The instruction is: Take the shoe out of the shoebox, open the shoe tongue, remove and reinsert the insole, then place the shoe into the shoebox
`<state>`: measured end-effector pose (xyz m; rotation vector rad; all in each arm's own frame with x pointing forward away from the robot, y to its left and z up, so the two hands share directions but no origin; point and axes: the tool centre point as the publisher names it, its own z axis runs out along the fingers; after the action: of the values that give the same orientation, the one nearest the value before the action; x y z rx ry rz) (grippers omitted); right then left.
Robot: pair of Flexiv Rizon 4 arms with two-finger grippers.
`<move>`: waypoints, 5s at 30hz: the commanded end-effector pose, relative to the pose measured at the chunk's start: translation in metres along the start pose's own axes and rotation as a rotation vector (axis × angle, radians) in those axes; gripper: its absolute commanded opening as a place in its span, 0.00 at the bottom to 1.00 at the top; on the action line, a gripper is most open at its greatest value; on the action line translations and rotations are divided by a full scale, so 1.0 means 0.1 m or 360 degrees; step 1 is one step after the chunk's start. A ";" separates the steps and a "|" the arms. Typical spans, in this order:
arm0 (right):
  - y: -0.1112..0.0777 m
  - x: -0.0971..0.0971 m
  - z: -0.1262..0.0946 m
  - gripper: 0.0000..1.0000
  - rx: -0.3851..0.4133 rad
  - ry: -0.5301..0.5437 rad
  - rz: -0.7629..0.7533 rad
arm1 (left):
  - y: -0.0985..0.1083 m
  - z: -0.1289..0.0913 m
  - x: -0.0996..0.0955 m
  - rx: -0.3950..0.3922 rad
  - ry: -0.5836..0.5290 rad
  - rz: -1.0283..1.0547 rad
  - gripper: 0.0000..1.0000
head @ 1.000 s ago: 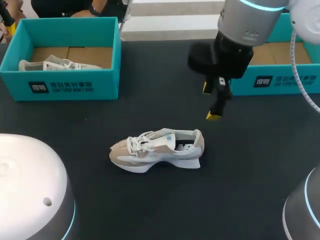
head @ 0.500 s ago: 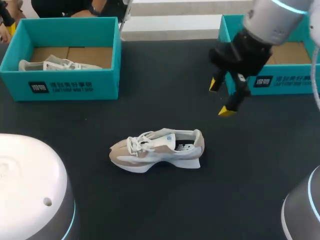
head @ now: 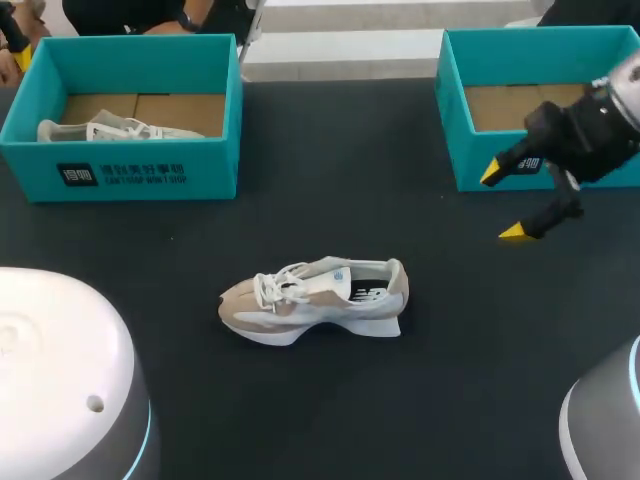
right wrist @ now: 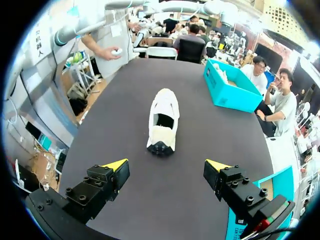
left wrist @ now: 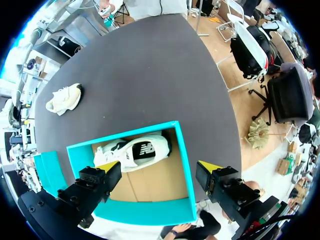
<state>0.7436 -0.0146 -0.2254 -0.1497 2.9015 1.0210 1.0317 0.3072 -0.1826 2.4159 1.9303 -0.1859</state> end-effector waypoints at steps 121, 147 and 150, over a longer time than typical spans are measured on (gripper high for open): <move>-1.05 0.34 1.12 1.00 -0.0781 -0.0296 0.0113 | -0.01 0.00 0.00 -0.0002 0.0006 0.0000 1.00; -0.43 0.10 2.12 1.00 -0.0781 -0.0162 0.0134 | -0.01 0.00 0.00 -0.0002 0.0006 0.0000 1.00; -0.38 0.13 2.15 1.00 -0.0803 -0.0205 0.0157 | -0.01 0.00 0.00 -0.0002 0.0006 0.0000 1.00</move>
<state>0.7420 0.0763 -0.4106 0.0148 2.5205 1.6990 1.0317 0.3072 -0.1827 2.4158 1.9303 -0.1859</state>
